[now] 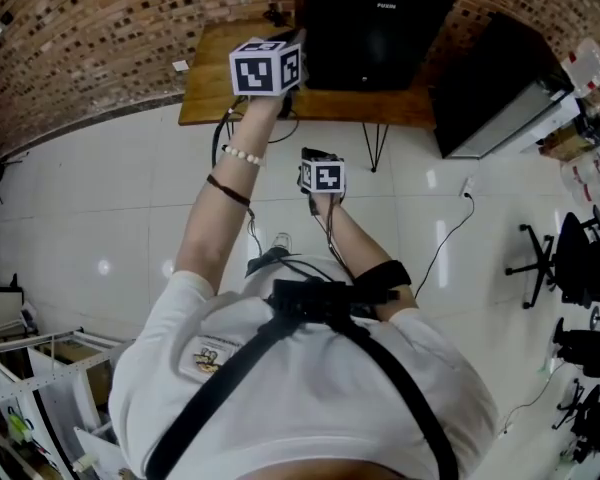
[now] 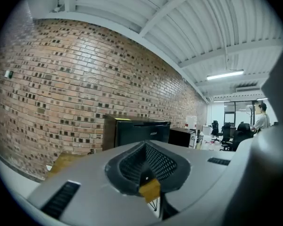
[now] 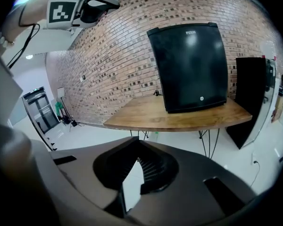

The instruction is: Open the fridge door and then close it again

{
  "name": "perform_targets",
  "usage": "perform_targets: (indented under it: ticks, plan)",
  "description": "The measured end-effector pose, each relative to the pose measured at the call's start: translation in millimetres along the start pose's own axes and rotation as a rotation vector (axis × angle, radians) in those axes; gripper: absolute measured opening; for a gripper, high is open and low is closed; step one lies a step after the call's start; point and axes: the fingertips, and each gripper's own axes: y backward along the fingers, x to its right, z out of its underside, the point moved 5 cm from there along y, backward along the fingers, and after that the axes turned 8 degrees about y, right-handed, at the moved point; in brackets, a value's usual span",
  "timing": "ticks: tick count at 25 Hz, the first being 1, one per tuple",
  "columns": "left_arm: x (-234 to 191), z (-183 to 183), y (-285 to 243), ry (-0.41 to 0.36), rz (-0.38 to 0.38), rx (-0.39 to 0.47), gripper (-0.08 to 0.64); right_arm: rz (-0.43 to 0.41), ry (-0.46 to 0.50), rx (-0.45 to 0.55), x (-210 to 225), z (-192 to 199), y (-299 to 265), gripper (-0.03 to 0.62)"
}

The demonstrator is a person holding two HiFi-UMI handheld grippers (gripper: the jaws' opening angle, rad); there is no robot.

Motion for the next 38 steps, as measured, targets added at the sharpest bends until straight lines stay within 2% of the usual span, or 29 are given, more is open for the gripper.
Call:
perform_targets:
  ticks: [9, 13, 18, 32, 38]
  plan:
    - [-10, 6, -48, 0.008, 0.085, -0.061, 0.000, 0.066, -0.009, 0.021, 11, -25, -11, 0.015]
    - [-11, 7, -60, 0.002, 0.119, -0.069, 0.000, 0.111, -0.048, 0.037, 28, -33, -14, 0.015]
    - [-14, 8, -70, 0.007, 0.139, -0.078, 0.000, 0.121, -0.060, 0.035, 30, -33, -20, 0.015]
    - [-12, 11, -69, 0.010, 0.128, -0.071, 0.000, 0.126, -0.042, 0.037, 33, -32, -7, 0.015]
    - [-17, 14, -62, 0.013, 0.102, -0.073, 0.000, 0.136, -0.086, 0.078, 46, -42, 8, 0.015]
